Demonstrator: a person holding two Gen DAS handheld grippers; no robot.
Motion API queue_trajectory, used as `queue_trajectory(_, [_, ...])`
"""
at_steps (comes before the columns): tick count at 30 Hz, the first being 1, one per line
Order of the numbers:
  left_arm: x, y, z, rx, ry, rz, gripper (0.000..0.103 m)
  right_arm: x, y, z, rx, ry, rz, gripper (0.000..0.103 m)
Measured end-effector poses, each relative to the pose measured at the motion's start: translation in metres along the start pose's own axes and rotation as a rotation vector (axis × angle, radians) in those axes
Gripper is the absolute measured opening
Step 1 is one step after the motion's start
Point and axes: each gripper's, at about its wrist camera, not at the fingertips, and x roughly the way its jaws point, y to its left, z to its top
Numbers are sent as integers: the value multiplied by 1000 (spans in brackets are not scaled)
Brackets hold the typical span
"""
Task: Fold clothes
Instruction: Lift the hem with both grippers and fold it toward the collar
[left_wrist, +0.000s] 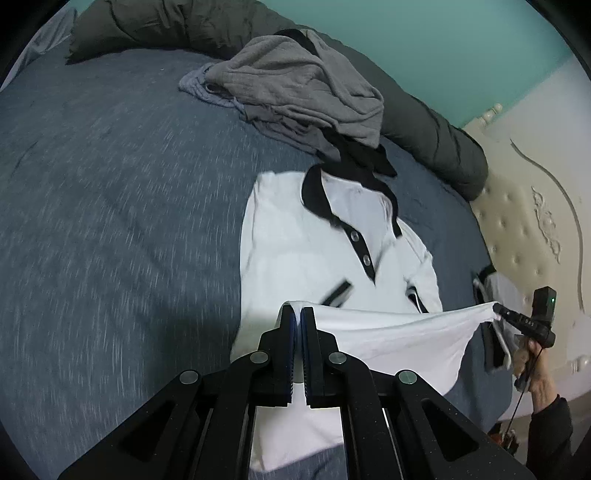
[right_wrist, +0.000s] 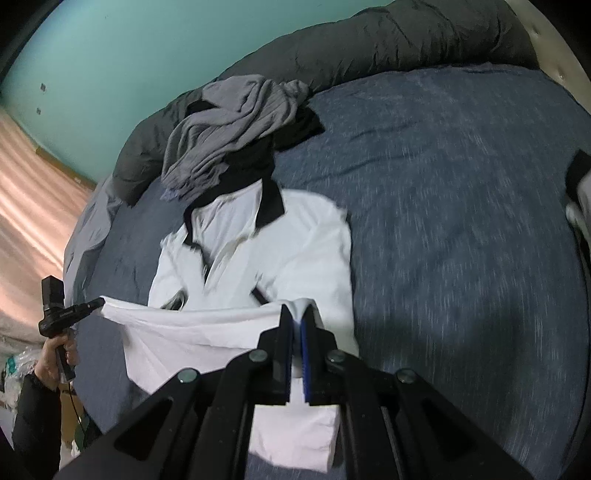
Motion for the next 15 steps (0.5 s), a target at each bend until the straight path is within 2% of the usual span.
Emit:
queue_trajectory(5, [30, 7, 38, 1, 5, 34, 3, 24, -10, 44, 7, -20, -18, 3])
queue_trajectory(15, [85, 11, 104, 12, -2, 66, 3, 85, -28, 95, 13, -18, -109, 3])
